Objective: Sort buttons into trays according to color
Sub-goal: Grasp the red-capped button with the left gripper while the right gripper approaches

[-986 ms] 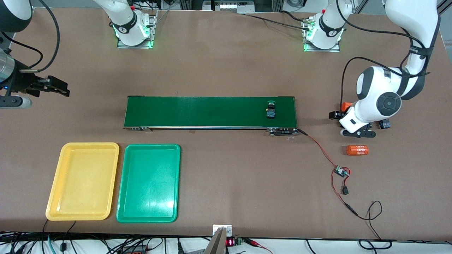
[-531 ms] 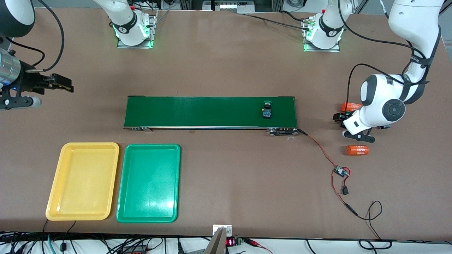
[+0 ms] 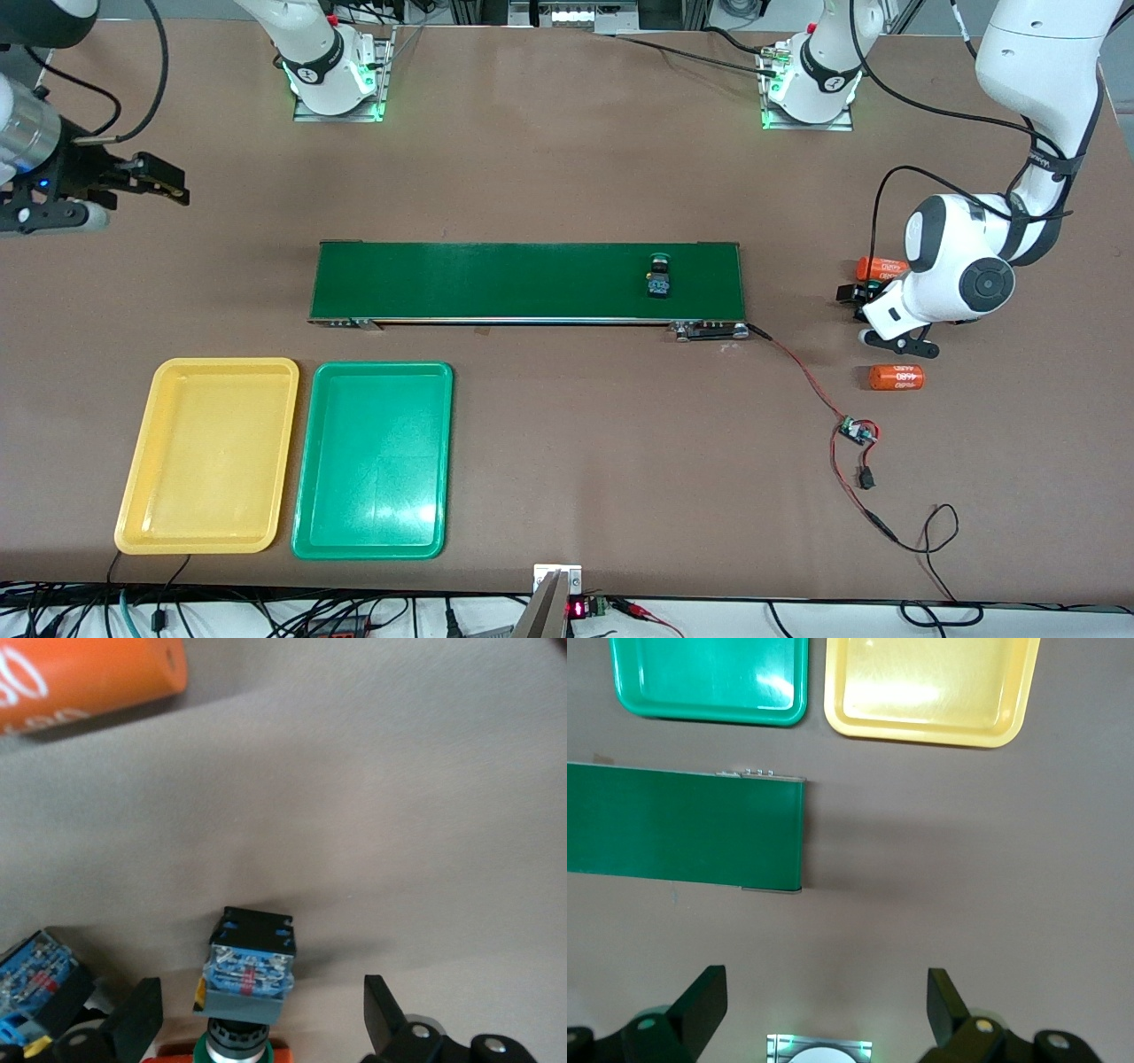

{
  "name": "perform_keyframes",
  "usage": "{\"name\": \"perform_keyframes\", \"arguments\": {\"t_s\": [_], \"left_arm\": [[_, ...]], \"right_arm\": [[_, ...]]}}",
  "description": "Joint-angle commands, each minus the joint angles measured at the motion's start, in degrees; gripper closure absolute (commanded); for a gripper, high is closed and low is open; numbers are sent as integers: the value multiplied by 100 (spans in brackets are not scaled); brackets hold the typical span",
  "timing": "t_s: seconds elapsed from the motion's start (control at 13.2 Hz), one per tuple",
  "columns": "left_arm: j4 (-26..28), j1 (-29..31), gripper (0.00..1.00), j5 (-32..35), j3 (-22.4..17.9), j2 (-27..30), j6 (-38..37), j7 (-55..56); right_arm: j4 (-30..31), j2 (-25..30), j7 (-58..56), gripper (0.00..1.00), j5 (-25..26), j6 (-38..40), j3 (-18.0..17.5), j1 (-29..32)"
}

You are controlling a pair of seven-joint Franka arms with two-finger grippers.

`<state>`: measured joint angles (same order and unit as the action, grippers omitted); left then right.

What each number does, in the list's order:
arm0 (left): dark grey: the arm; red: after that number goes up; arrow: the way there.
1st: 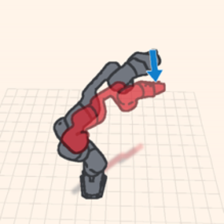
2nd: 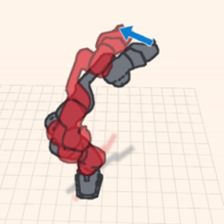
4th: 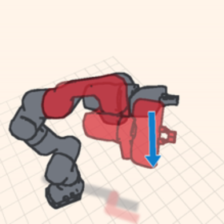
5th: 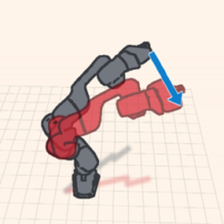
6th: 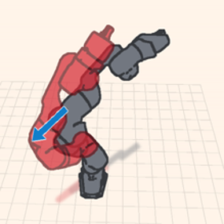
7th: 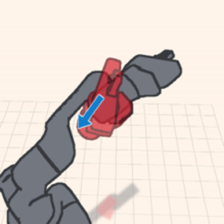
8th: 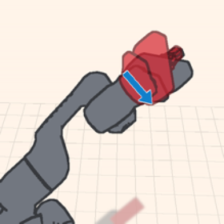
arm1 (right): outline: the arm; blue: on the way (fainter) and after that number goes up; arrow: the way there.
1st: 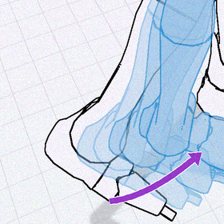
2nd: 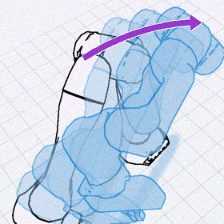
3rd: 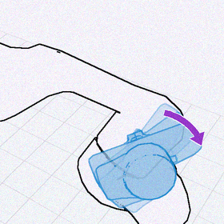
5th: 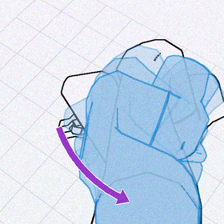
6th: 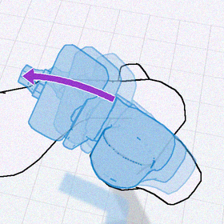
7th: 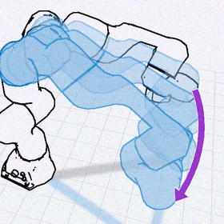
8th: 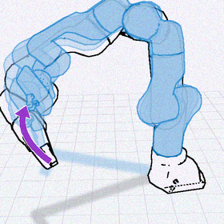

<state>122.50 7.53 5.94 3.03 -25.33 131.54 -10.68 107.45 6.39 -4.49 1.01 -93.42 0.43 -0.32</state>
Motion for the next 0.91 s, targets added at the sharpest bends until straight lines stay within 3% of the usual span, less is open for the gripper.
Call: {"name": "perform_keyframes", "arguments": {"t_s": [0.0,0.15,0.38,0.53,0.83], "left_arm": [[63,99,4,109,66,11,21,-110],[124,99,22,109,66,20,3,-84],[212,99,62,47,75,20,-6,-31],[204,91,82,47,75,72,-6,-39],[20,-259,93,-180,145,642,-260,30]], "right_arm": [[1222,748,71,0,-40,-684,-8,15],[1795,1039,62,0,-49,-950,0,6],[1850,803,-8,0,-49,-933,-8,-12],[1850,750,27,0,-49,-924,-52,-38],[1779,723,71,0,-49,-775,-52,-82]]}}
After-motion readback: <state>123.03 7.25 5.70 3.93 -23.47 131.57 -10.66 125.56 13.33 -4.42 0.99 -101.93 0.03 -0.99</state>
